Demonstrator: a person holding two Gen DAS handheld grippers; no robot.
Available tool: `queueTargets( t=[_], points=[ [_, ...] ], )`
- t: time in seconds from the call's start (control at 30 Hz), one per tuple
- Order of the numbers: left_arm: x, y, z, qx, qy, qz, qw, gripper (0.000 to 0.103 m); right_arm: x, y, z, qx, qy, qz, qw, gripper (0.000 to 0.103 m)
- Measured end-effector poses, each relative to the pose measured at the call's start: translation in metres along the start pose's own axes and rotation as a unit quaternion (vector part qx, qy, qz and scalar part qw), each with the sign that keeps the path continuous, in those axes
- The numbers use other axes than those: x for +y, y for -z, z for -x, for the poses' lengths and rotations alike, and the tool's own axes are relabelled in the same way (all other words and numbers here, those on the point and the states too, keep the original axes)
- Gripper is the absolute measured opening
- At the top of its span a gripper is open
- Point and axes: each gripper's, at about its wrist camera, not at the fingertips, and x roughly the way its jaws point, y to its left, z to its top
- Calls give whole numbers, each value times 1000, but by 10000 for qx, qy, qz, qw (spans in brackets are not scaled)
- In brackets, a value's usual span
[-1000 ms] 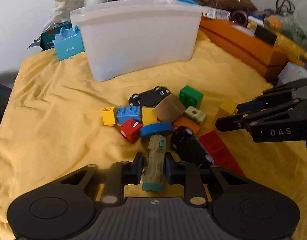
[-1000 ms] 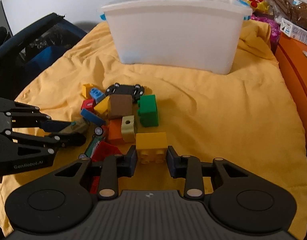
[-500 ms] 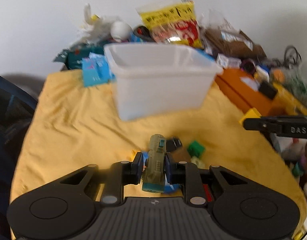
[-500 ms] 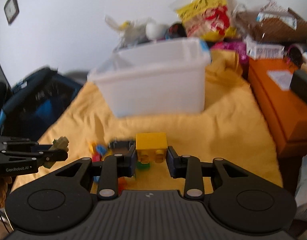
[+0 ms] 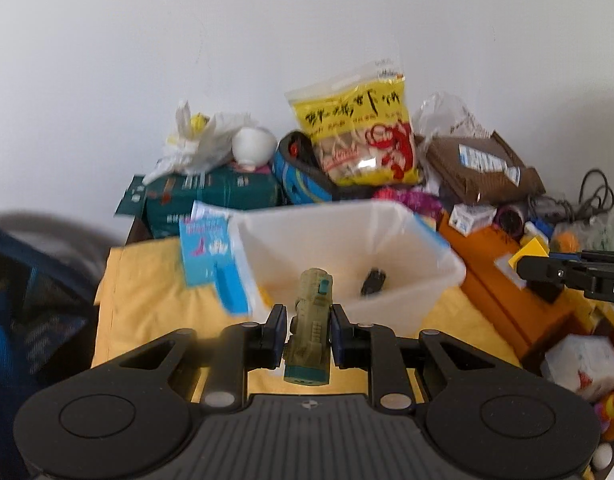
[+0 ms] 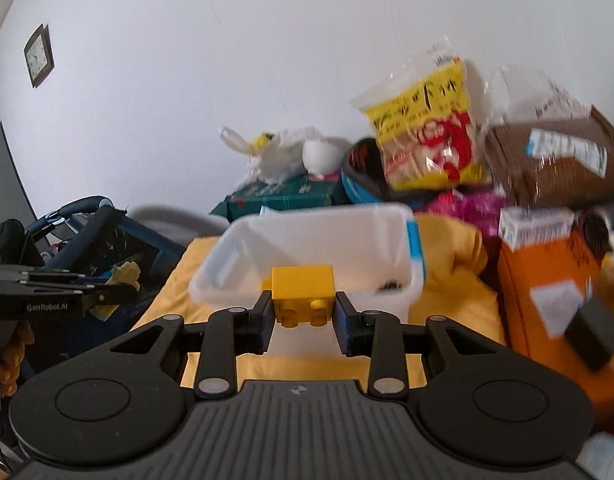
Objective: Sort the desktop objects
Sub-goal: 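Carry the train and yellow brick over the white bin and open both tools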
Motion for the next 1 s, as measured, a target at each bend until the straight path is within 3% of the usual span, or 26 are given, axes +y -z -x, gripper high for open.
queueTargets(
  t=[0.23,0.47,1.0],
  points=[
    [-5,-49,-12,-114,143,-113,9998,26,-3,-49,-10,16,57,191,9998,35],
    [-6,-83,-34,82,151,-199,9997,26,-4,-78,-36,353,55,311,9989,35],
    [-6,-98,-89,673,-128,-263,9973,29,-14,-85,-103,1134,272,331,9926,35]
  ],
)
